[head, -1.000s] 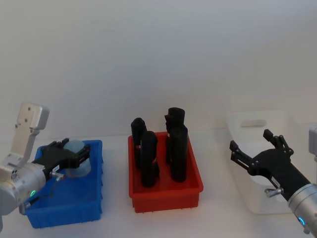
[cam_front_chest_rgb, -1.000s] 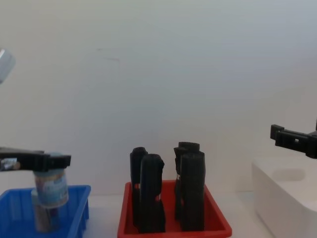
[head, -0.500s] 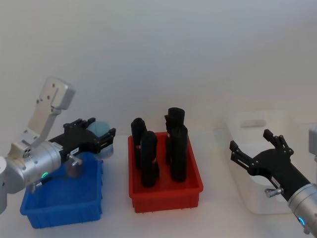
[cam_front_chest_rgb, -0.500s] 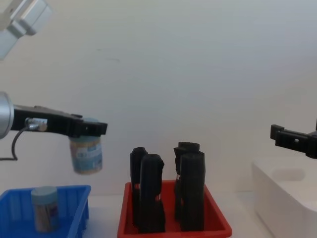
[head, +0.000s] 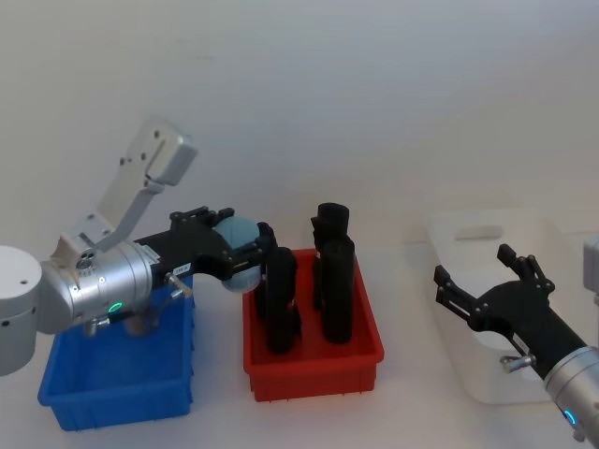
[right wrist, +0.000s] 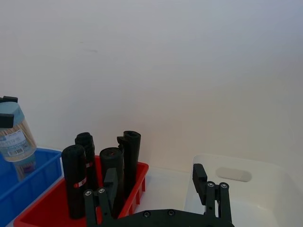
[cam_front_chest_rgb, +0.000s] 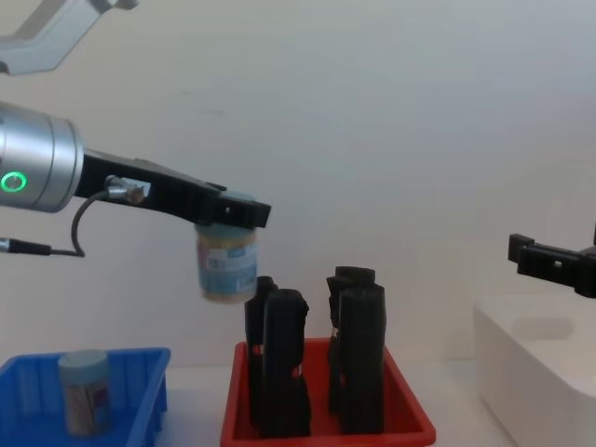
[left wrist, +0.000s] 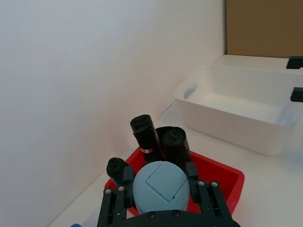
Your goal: Pick the cotton swabs from the blue box and place them into the white box.
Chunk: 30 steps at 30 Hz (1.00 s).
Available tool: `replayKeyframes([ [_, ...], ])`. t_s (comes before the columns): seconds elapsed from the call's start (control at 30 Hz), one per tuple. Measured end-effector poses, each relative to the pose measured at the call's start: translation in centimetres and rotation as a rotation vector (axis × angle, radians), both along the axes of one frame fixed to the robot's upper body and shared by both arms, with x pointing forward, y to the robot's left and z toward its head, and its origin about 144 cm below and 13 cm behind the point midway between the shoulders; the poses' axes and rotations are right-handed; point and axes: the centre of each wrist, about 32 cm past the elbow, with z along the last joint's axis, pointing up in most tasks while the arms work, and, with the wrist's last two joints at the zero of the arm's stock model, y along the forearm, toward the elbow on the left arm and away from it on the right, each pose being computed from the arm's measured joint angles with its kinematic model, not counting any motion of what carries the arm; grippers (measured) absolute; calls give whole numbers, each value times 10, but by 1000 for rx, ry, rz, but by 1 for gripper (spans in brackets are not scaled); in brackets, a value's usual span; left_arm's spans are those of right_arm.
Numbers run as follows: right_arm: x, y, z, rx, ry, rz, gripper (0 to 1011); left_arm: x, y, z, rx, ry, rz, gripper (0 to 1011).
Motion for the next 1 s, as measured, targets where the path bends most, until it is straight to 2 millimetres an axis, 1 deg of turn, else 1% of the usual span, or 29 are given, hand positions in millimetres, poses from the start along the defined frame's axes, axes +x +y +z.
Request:
replayKeyframes([
  [0.33, 0, 0, 0, 0, 0, 0, 1002, 9, -13, 13, 20, 36, -107, 669],
  [0.7, 0, 0, 0, 0, 0, 0, 1001, 19, -19, 18, 22, 84, -177, 669],
  [1.0, 0, 0, 0, 0, 0, 0, 1001, 22, -21, 20, 22, 99, -199, 669],
])
